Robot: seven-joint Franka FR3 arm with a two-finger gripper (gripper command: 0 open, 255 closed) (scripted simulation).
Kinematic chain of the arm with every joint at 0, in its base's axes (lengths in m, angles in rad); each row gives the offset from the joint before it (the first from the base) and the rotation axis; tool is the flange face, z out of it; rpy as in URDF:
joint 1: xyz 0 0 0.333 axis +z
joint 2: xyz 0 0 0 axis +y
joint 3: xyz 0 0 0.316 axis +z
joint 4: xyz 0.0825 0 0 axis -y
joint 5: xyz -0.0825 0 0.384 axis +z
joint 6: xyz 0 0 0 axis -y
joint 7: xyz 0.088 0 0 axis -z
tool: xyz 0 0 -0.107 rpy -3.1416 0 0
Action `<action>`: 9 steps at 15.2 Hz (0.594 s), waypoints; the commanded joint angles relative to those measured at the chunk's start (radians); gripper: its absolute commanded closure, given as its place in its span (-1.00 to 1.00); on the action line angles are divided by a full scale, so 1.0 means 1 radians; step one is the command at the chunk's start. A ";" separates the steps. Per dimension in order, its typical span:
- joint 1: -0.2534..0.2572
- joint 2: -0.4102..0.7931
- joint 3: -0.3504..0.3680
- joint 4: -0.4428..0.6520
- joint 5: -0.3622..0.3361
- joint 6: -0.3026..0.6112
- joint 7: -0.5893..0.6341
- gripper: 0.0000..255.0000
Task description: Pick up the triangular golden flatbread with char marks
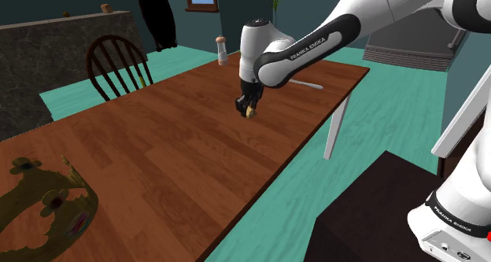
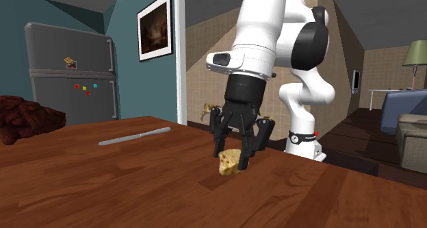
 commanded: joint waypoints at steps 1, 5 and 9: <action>-0.003 -0.013 0.003 0.008 0.008 -0.021 -0.008 1.00; -0.005 -0.034 0.007 0.034 0.022 -0.066 -0.021 1.00; -0.006 -0.053 0.011 0.064 0.034 -0.113 -0.033 1.00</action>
